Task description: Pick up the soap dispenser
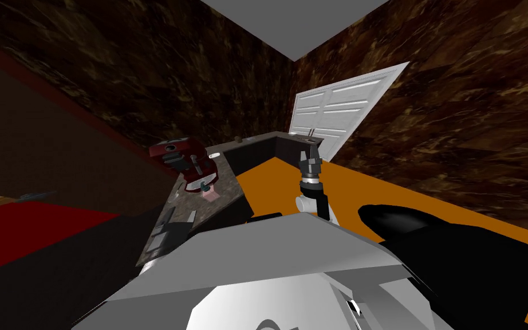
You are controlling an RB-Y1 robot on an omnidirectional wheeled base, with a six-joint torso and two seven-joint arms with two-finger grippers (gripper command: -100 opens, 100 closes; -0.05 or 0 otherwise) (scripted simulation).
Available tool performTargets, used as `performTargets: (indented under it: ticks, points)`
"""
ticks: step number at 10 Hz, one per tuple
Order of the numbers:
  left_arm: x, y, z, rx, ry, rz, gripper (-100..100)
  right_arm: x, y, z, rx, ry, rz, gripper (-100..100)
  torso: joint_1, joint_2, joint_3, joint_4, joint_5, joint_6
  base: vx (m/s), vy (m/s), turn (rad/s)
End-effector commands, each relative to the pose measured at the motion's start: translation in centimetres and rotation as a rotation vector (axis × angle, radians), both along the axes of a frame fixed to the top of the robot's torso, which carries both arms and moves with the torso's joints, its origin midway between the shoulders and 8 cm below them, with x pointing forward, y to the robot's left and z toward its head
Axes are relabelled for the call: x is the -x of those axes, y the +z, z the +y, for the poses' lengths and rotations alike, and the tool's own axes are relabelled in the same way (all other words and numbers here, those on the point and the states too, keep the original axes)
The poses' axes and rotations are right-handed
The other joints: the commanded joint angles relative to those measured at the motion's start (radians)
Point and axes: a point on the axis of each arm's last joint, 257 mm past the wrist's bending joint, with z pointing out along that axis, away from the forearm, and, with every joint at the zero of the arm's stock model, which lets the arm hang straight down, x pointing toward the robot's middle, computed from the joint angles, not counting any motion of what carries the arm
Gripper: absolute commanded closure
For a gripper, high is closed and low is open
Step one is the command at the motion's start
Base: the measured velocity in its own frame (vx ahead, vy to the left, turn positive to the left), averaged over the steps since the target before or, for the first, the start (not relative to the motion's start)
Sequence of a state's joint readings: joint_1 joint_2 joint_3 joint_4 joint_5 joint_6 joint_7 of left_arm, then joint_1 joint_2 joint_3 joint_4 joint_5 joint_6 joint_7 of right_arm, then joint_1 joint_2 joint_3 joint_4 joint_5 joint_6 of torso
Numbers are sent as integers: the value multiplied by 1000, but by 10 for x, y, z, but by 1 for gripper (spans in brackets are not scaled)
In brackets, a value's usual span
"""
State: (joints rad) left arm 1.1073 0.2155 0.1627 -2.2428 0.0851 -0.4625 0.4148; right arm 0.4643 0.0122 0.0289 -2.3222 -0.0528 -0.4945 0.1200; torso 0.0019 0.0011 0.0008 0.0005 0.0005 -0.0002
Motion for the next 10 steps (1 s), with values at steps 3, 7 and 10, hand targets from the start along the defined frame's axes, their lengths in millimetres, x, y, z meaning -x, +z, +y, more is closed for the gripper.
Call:
performTargets:
  ticks: [3,7,10]
  points:
    - [27,-20,16,84,33,64,-100,0,0,0,0,0,0,0,0,0,0,0,0,0,-21,15,-122]
    - [75,-48,42,187,102,173,-100,0,0,0,0,0,0,0,0,0,0,0,0,0,-24,10,-212]
    - [100,-59,54,257,142,219,-100,0,0,0,0,0,0,0,0,-1,0,0,0,0,-15,6,-130]
